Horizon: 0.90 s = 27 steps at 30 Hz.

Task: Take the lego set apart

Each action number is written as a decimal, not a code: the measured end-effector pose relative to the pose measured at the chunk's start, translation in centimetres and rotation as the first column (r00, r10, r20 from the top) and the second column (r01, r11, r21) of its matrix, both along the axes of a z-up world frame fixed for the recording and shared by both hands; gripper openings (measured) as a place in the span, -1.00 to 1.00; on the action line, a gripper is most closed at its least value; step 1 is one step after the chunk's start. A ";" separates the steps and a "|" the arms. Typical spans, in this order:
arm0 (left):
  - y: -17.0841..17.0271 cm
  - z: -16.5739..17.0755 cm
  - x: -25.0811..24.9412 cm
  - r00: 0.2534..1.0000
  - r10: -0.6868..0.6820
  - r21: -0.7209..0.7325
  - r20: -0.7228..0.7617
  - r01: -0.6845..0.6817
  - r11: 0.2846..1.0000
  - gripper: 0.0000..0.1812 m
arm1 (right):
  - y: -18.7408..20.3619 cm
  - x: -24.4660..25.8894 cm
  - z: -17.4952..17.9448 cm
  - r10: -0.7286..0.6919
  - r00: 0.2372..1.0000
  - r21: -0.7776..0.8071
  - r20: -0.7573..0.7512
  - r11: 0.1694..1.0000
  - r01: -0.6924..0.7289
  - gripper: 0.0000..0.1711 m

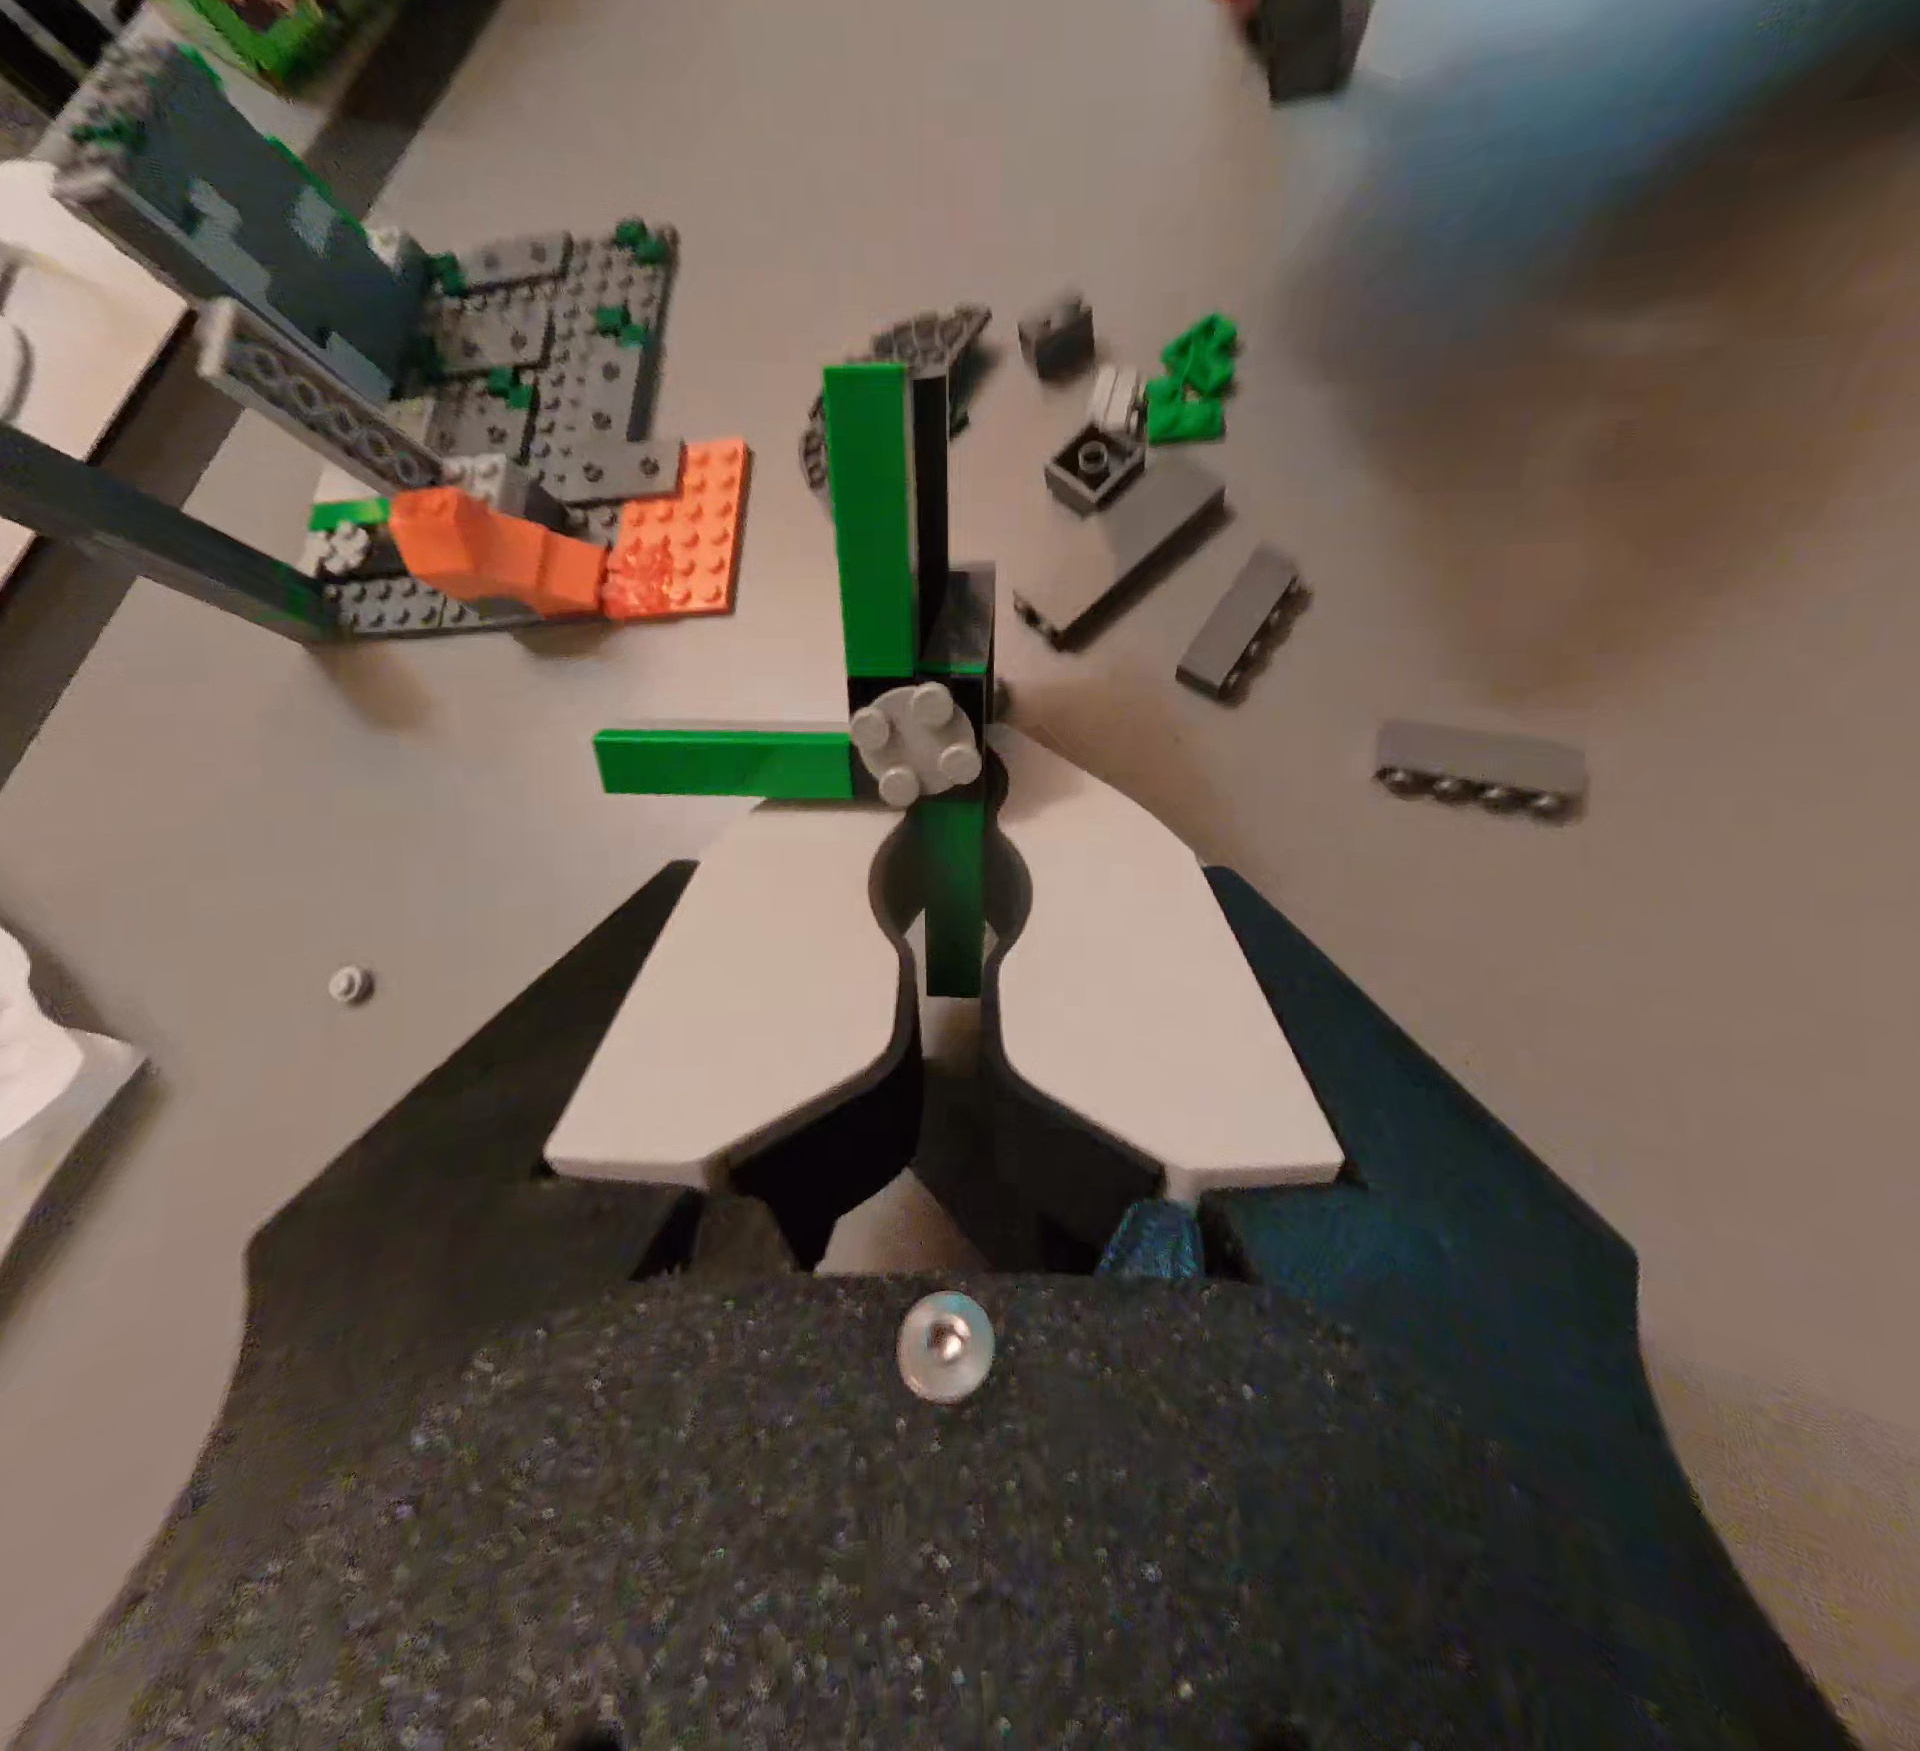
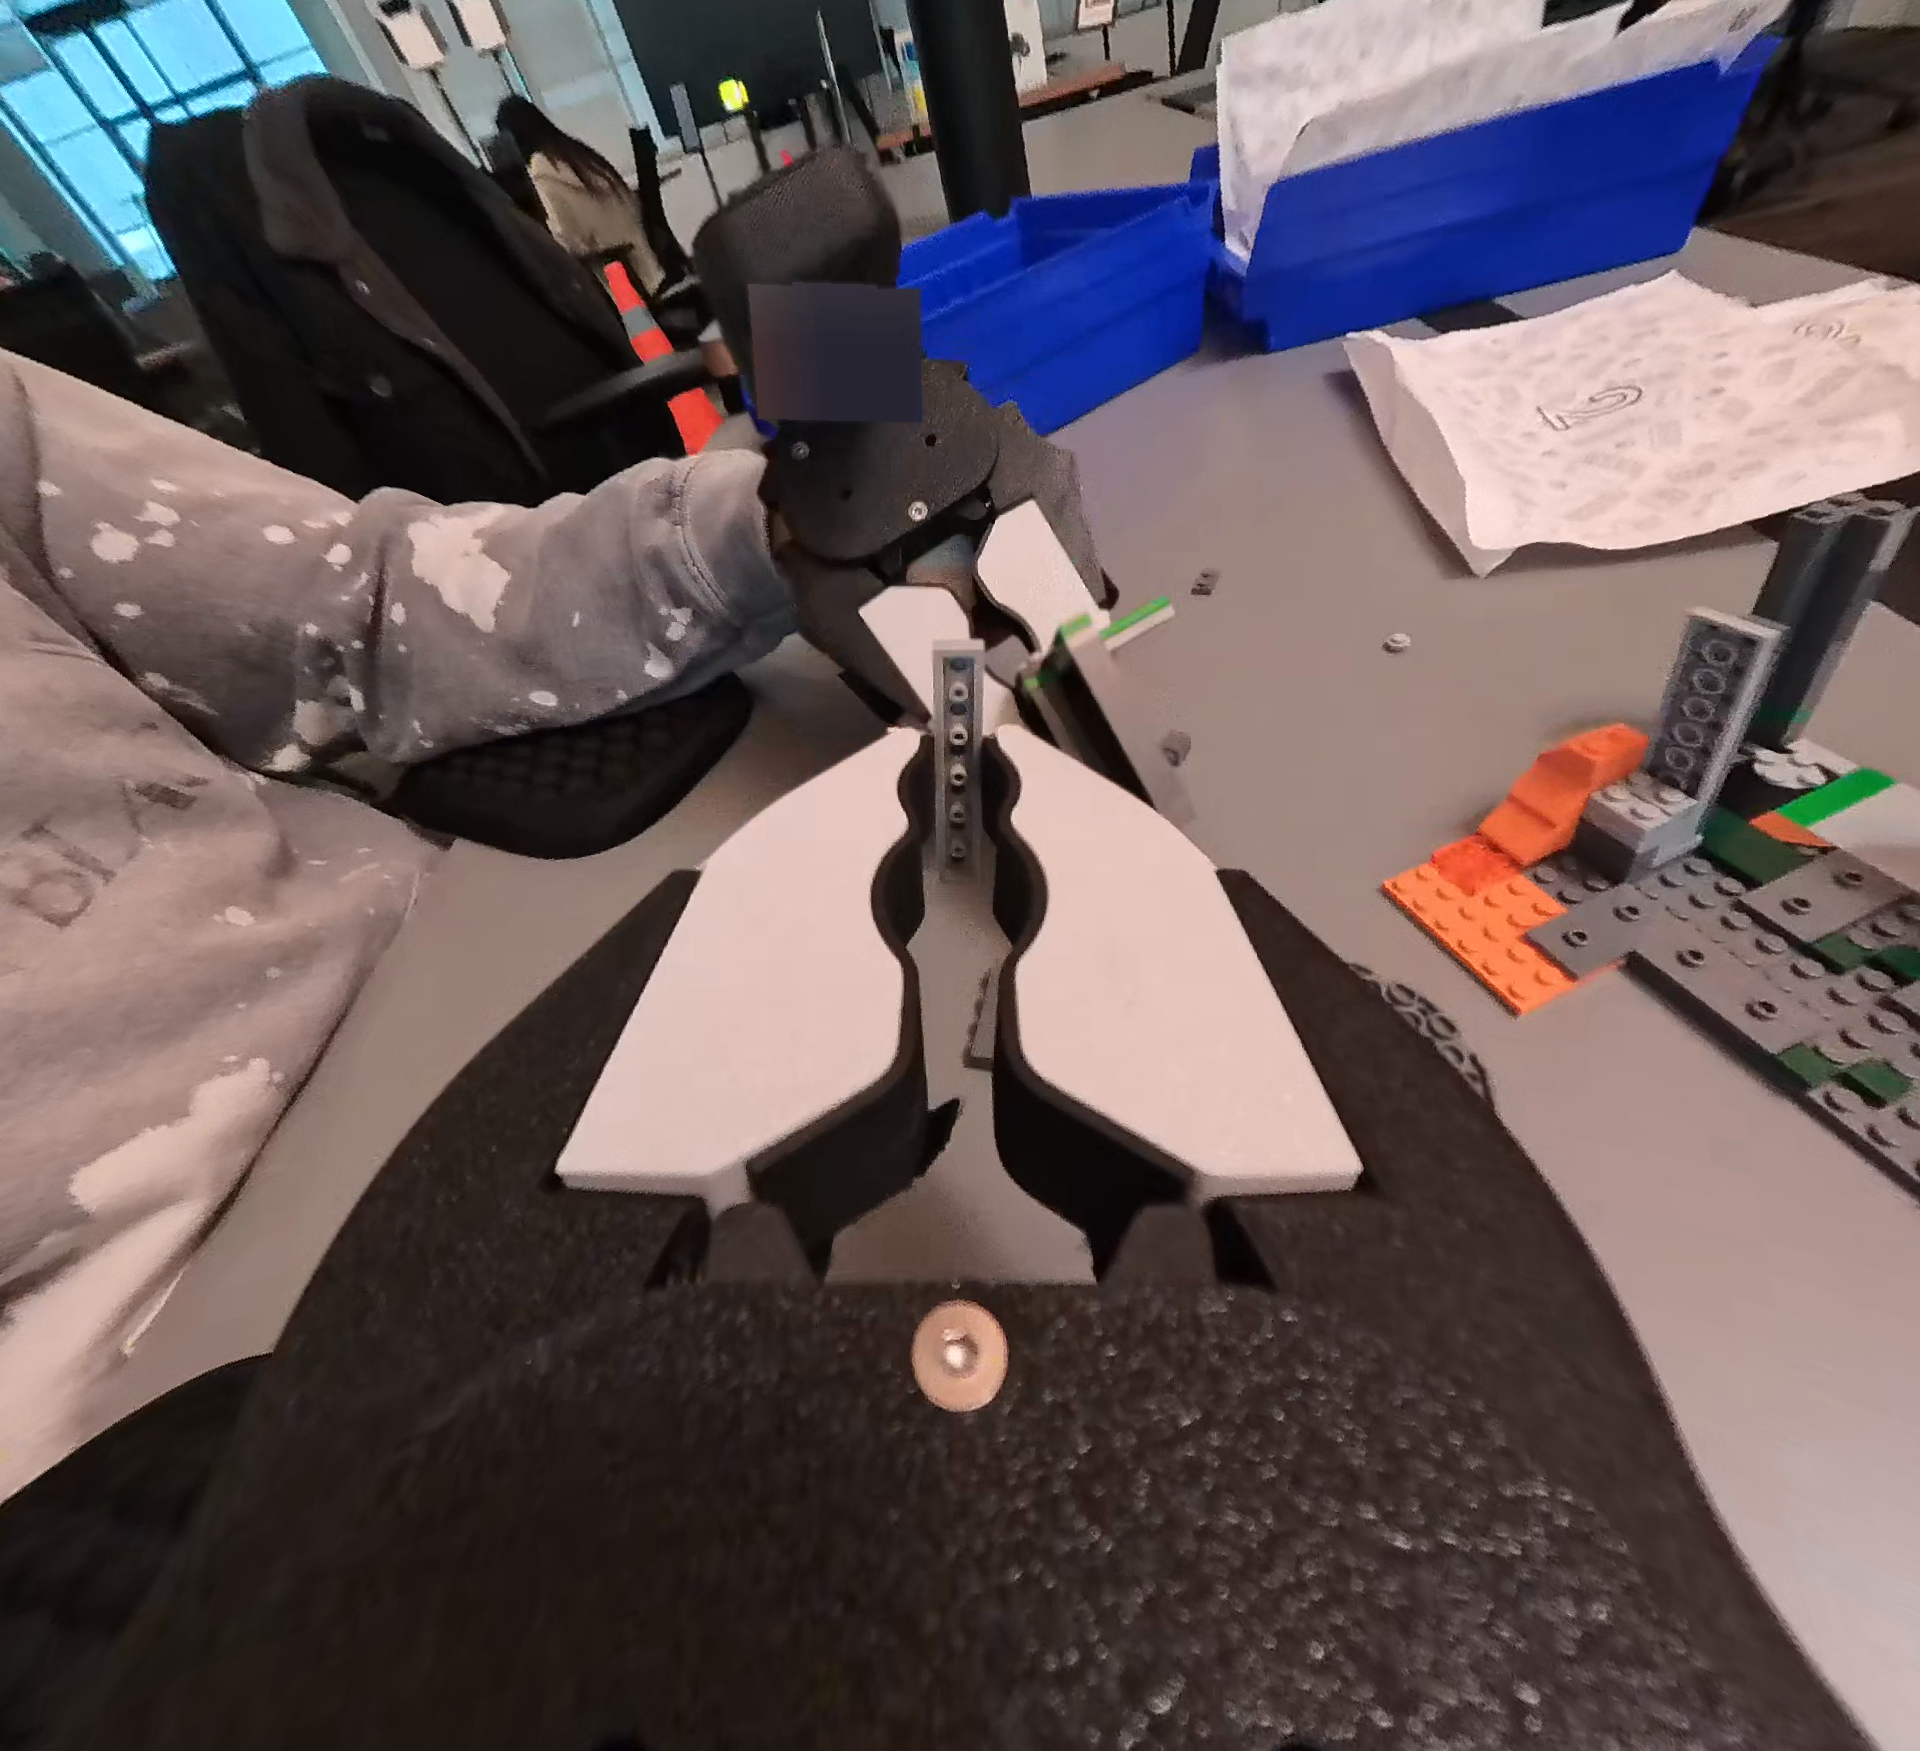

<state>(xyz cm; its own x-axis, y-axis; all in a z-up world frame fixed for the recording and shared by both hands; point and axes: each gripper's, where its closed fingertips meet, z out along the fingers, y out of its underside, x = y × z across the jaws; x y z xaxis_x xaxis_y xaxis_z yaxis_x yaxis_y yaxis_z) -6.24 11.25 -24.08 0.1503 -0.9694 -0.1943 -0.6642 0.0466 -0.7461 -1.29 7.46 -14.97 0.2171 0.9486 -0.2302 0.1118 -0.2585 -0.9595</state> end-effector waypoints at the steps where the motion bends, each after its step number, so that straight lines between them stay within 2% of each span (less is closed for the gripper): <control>1: -0.1 -0.5 0.0 0.999 -0.008 0.014 -0.031 0.009 1.000 -0.94 | 0.0 -0.1 -0.2 0.001 1.000 -0.002 0.011 1.000 -0.001 -0.91; 5: -0.4 -0.7 0.4 0.998 -0.031 0.052 -0.055 0.034 0.998 -0.92 | 0.0 -0.4 -1.1 0.005 0.999 -0.014 0.051 1.000 -0.004 -0.91; 9: -0.7 -0.3 0.4 0.998 -0.047 0.060 -0.043 0.050 0.997 -0.73 | -0.1 -0.7 -1.7 0.010 0.998 -0.027 0.070 1.000 -0.009 -0.91; 11: -0.8 0.2 0.2 0.999 -0.050 0.049 -0.022 0.051 0.997 -0.69 | -0.1 -0.8 -1.8 0.014 0.997 -0.030 0.075 0.999 -0.011 -0.91; 16: -1.3 3.9 -0.1 0.983 -0.066 -0.012 0.171 0.069 0.998 -0.68 | -0.2 -1.0 -1.6 0.018 0.998 -0.037 0.060 0.999 -0.016 -0.91; 21: -2.8 7.7 0.7 0.912 -0.116 -0.048 0.393 0.146 0.988 -0.75 | -0.5 -1.6 -1.4 0.037 0.998 -0.038 0.056 0.999 -0.035 -0.91; 27: -4.9 8.4 2.5 0.873 -0.178 -0.082 0.453 0.239 0.967 -0.80 | -1.2 -2.5 -0.9 0.068 0.997 -0.027 0.038 0.997 -0.067 -0.91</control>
<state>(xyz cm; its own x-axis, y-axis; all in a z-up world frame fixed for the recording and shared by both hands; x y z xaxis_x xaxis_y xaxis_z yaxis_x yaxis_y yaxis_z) -3.78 6.31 -15.73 -0.0184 -0.9995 -0.0248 -0.2527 0.0287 -0.9671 -3.76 6.29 -15.89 0.1622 0.9553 -0.2473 0.1664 -0.2735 -0.9474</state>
